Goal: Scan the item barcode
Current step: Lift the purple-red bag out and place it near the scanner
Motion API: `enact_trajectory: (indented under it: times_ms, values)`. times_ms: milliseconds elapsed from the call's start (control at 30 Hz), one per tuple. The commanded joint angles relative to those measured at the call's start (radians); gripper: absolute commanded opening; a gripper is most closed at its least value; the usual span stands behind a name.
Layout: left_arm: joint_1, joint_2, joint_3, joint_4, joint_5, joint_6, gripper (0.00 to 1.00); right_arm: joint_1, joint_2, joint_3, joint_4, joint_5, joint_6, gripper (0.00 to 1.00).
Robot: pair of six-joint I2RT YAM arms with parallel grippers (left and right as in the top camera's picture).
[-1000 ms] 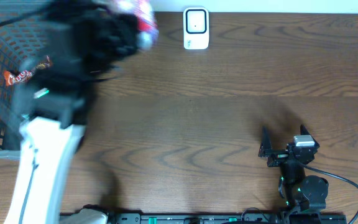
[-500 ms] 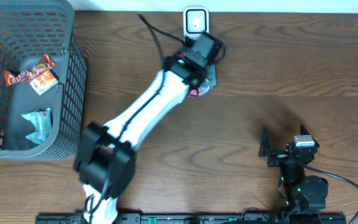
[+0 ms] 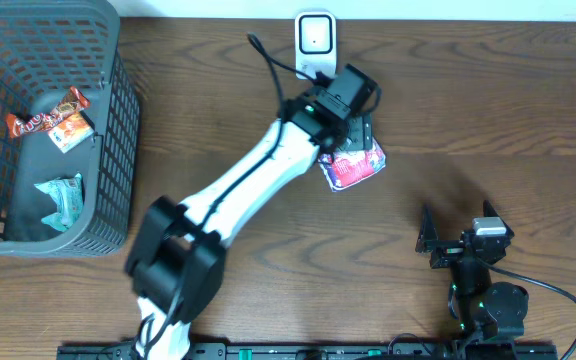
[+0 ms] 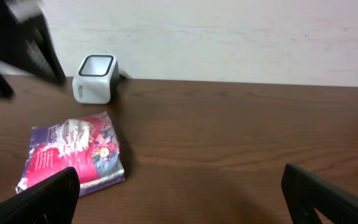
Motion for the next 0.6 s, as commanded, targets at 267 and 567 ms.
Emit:
enact_trajectory:
  times_ms: [267,567]
  values:
    - [0.34,-0.496,0.053,-0.016,-0.161,0.159,0.82,-0.001,-0.006,-0.001,-0.004,0.001,-0.014,0.99]
    - [0.805,-0.587,0.053,-0.062,-0.221,0.228,0.82,-0.001,-0.006,-0.001,-0.004,0.001,-0.014,0.99]
